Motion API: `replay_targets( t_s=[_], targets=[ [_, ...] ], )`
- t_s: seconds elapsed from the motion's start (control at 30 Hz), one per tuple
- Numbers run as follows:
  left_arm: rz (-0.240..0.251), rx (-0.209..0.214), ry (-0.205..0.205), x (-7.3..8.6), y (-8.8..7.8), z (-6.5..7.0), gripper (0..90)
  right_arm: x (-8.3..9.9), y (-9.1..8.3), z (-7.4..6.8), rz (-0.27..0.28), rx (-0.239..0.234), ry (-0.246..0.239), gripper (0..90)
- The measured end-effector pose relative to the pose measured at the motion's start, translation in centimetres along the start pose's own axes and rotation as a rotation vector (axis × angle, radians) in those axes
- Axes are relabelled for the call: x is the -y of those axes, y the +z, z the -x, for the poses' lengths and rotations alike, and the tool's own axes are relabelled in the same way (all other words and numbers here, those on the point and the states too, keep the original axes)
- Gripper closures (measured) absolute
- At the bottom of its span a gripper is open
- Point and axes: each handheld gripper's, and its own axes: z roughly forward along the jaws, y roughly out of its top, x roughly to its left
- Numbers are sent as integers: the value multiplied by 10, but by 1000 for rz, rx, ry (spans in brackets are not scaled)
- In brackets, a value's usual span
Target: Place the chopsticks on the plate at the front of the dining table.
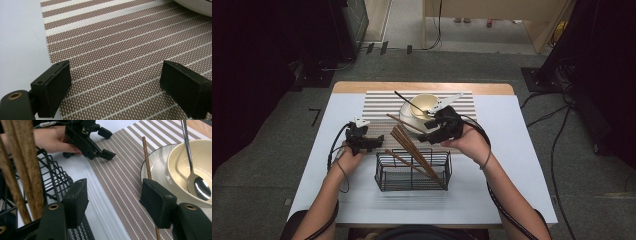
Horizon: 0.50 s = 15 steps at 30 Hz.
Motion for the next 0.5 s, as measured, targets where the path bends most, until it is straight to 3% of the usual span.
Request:
replay_targets(
  t_s=[0.5],
  targets=[
    [-5, 16, 20, -2, 1, -3, 88, 0, -15, -14, 32, -8, -4, 396]
  ],
)
